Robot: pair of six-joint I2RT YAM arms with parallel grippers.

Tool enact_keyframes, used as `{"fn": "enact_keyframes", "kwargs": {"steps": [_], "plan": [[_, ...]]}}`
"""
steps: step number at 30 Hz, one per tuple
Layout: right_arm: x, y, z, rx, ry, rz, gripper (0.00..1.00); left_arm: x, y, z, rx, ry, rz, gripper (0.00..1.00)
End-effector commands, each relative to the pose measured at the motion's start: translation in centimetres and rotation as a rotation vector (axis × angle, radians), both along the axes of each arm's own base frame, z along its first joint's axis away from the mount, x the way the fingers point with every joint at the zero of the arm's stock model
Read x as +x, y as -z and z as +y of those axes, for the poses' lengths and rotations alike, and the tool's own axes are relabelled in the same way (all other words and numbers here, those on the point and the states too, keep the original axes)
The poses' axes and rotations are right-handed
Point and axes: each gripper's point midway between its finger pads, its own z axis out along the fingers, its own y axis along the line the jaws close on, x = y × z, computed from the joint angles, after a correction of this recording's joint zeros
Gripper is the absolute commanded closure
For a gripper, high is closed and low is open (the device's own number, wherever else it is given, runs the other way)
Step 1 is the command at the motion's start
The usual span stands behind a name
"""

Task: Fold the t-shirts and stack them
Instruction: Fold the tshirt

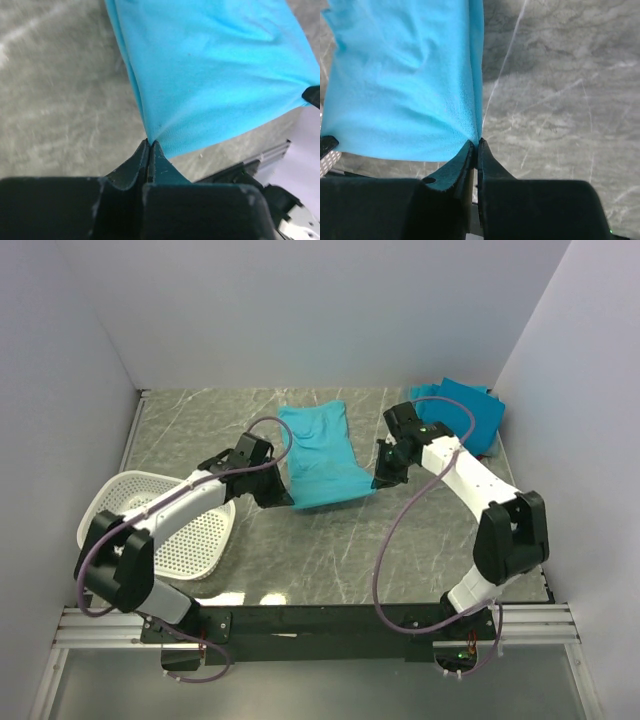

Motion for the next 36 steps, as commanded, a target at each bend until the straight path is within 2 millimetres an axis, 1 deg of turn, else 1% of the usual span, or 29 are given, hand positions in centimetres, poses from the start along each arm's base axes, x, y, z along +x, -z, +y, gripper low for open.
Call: {"fn": "enact_keyframes", "kwargs": {"steps": [1,2,3,4,6,8,9,10,12,15,17,19,21,22,23,24,25,26,27,28,29,30,32,34,35,36], "plan": [[-1.9,-2.2,-1.6,-0.047,-0.002,-0.031,1.0,-2.6,-1.3,0.4,-0.004,-0.005,0.034,1.0],[-2.5,-2.3,-2.1,-0.064,0.001,-0.028,1.0,-3.1,-1.3,0.3,-0.005,-0.004,0.045,1.0],[-3.1,-2.9,-2.2,-0.067,-0.005,-0.042,1.0,-3.7,-1.5,0.0,-0.005,0.007,0.047,1.0],[-3.5,-3.0,-2.4,-0.071,-0.006,-0.041,1.0,-4.1,-2.0,0.0,-0.01,0.008,0.037,1.0],[-4.7,-3.4,-2.8,-0.077,-0.009,-0.043,1.0,-5.3,-2.3,-0.4,-0.017,0.015,0.054,1.0],[-6.0,-3.6,-3.0,-0.082,-0.007,-0.031,1.0,-6.0,-3.3,-0.4,-0.03,0.008,0.037,1.0],[-6.7,-3.8,-3.3,-0.084,-0.005,-0.038,1.0,-6.8,-3.6,-0.7,-0.035,0.008,0.049,1.0],[-7.3,-3.9,-3.3,-0.082,-0.002,-0.037,1.0,-7.1,-4.3,-0.6,-0.045,0.004,0.038,1.0],[-8.6,-4.3,-3.5,-0.07,0.0,-0.041,1.0,-7.8,-4.8,-0.9,-0.058,0.0,0.041,1.0],[-9.5,-4.9,-3.7,-0.045,0.014,-0.051,1.0,-8.2,-5.7,-1.7,-0.102,0.008,0.029,1.0],[-9.6,-5.2,-3.7,-0.045,0.017,-0.057,1.0,-8.0,-5.9,-2.1,-0.12,0.009,0.026,1.0],[-9.0,-5.7,-3.8,-0.055,0.029,-0.076,1.0,-7.5,-5.8,-2.5,-0.125,0.011,0.023,1.0],[-7.9,-5.8,-3.8,-0.065,0.036,-0.079,1.0,-7.0,-5.9,-3.1,-0.13,0.022,0.013,1.0],[-7.5,-5.7,-3.8,-0.071,0.032,-0.08,1.0,-6.5,-5.6,-3.5,-0.123,0.026,0.018,1.0],[-6.9,-5.3,-3.8,-0.081,0.033,-0.068,1.0,-6.0,-6.0,-3.8,-0.127,0.035,0.004,1.0],[-6.2,-5.7,-3.7,-0.08,0.033,-0.083,1.0,-5.6,-6.0,-4.1,-0.123,0.034,-0.003,1.0],[-5.6,-5.8,-3.6,-0.083,0.034,-0.089,1.0,-5.1,-5.5,-4.3,-0.111,0.033,0.004,1.0],[-4.6,-6.0,-3.5,-0.087,0.035,-0.092,1.0,-4.4,-5.9,-4.5,-0.115,0.03,-0.01,1.0],[-4.0,-6.2,-3.5,-0.091,0.035,-0.097,1.0,-4.0,-5.4,-4.7,-0.108,0.032,0.0,1.0],[-3.5,-6.3,-3.4,-0.095,0.035,-0.1,1.0,-3.6,-5.5,-4.7,-0.109,0.028,-0.003,1.0],[-2.8,-5.9,-3.4,-0.109,0.035,-0.087,1.0,-2.8,-5.9,-4.7,-0.113,0.021,-0.019,1.0],[-2.0,-6.6,-3.4,-0.105,0.037,-0.109,1.0,-2.3,-6.0,-4.6,-0.11,0.016,-0.026,1.0],[-0.6,-6.9,-3.1,-0.108,0.038,-0.115,1.0,-0.9,-5.9,-4.3,-0.108,0.001,-0.03,1.0],[0.4,-7.0,-3.1,-0.11,0.041,-0.118,1.0,0.0,-5.5,-4.1,-0.107,-0.007,-0.026,1.0],[1.2,-7.0,-2.9,-0.114,0.039,-0.117,1.0,0.8,-5.9,-3.9,-0.121,-0.015,-0.036,1.0],[1.6,-7.0,-3.0,-0.119,0.038,-0.117,1.0,1.2,-5.5,-3.8,-0.115,-0.019,-0.029,1.0]]}}
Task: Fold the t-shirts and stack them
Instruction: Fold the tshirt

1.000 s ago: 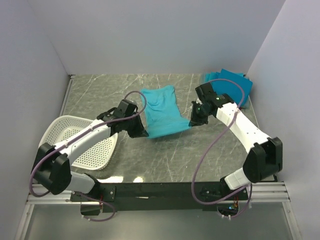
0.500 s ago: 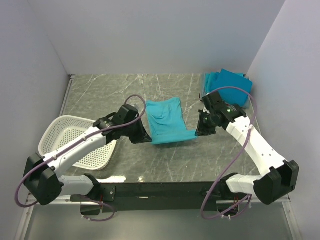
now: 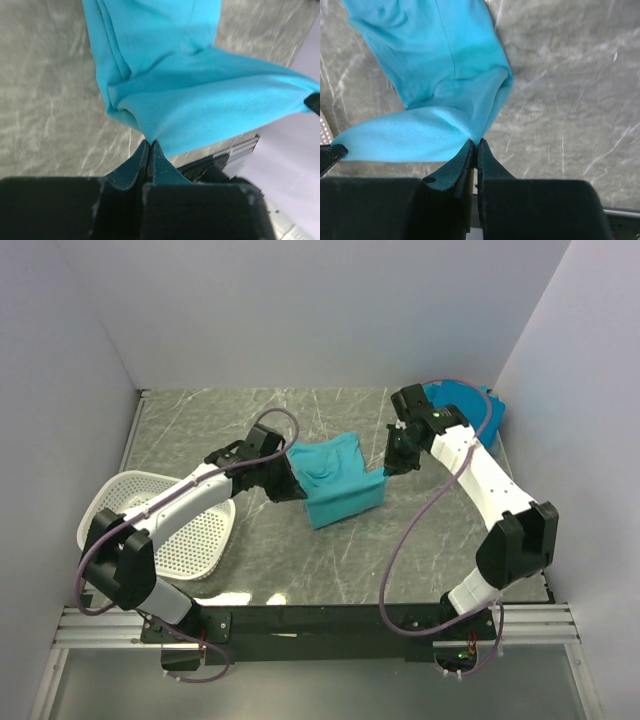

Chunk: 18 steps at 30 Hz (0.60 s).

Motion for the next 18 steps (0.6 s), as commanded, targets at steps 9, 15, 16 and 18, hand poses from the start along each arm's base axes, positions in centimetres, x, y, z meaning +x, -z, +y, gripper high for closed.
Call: {"fn": "enact_keyframes", "kwargs": {"steps": [9,15,16,18], "plan": [[7.0,-1.5,0.3,-0.039,-0.009,-0.076,1.0,6.6,-1.1,0.2,-0.036,-0.009,-0.068,1.0],[9.8,-1.0,0.7,-0.043,-0.008,-0.08,1.0,9.2,-0.5,0.7,-0.033,-0.03,-0.064,1.0],[10.2,-0.5,0.7,-0.046,-0.005,-0.07,1.0,9.6,-0.6,0.7,-0.042,-0.03,-0.067,1.0],[11.0,-0.6,0.8,-0.045,-0.004,-0.081,1.0,10.1,0.1,0.7,-0.04,-0.032,-0.051,1.0]]}}
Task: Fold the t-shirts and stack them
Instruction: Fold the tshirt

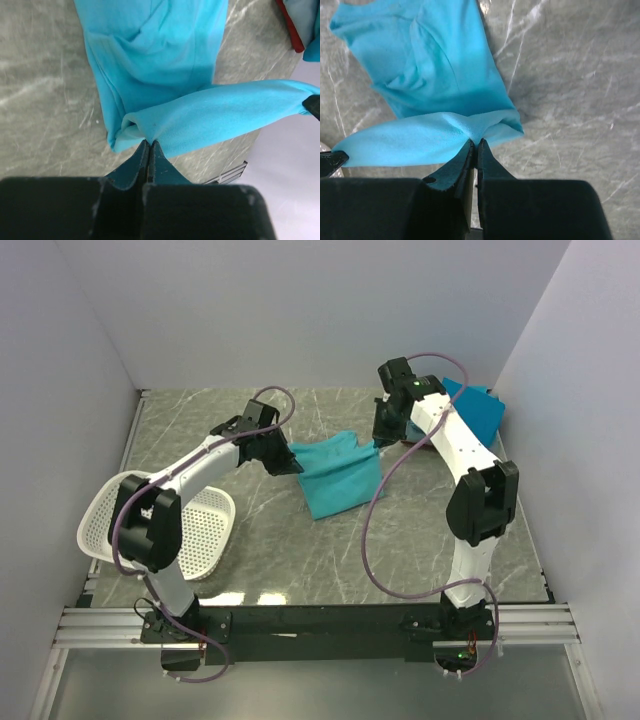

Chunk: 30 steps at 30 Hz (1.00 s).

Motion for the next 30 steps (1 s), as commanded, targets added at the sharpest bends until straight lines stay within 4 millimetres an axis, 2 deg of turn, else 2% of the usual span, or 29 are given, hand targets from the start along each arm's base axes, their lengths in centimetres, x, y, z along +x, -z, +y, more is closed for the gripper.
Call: {"fn": "enact_keyframes", "kwargs": {"steps": [1,13,24,28,29,30], "plan": [[2.0,-1.2,-0.7,-0.016,0.007,-0.054,1.0,1.9,-1.2,-0.5,-0.03,0.024,-0.048,1.0],[6.6,0.9,0.2,-0.023,-0.01,-0.059,1.0,5.1,0.7,0.8,-0.022,-0.041,-0.021,1.0],[8.7,3.1,1.0,-0.01,-0.015,-0.046,1.0,7.5,2.6,1.9,-0.012,-0.076,0.003,1.0],[9.5,3.5,1.7,0.012,-0.015,-0.047,1.0,8.7,3.2,3.0,0.007,-0.105,0.002,1.0],[9.6,3.6,2.1,0.028,-0.019,-0.041,0.89,8.9,3.6,3.3,0.014,-0.11,0.01,0.98],[9.8,3.8,2.3,0.039,-0.024,-0.037,0.76,9.2,3.3,3.5,0.016,-0.114,-0.001,0.76]]}}
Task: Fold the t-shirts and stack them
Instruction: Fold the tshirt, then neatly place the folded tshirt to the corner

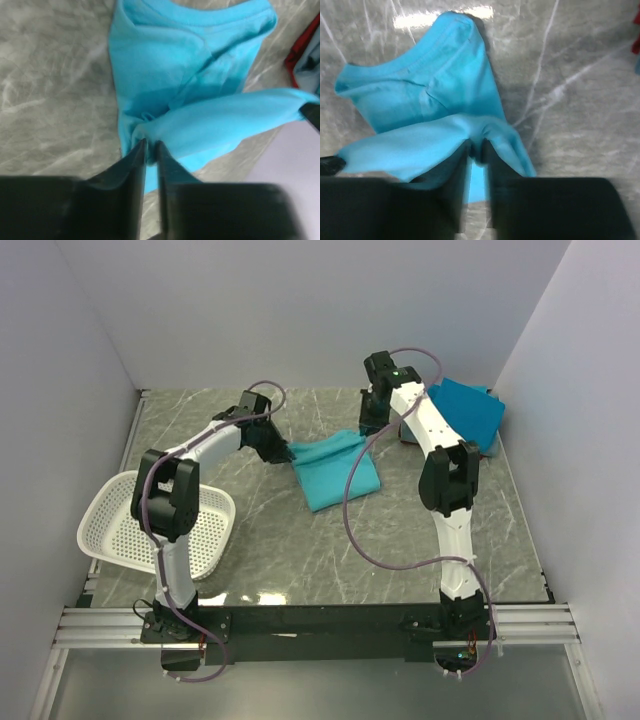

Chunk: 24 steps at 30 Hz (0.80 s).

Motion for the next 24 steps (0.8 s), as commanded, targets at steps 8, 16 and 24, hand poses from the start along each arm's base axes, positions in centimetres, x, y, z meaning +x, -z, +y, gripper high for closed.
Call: {"fn": "enact_keyframes", "kwargs": {"steps": [8,16,24], "plan": [[1.6,-4.3,2.1,0.161,-0.087,-0.135,0.11,2.4,-3.2,2.2,0.058,-0.019,-0.173,0.23],[-0.9,-4.1,2.0,0.247,-0.151,-0.135,0.1,-0.5,-0.4,0.6,0.03,0.106,-0.134,0.27],[-2.9,-1.0,-0.2,0.277,-0.196,-0.081,0.09,-2.0,2.6,-0.3,0.017,0.174,-0.082,0.3]]}}
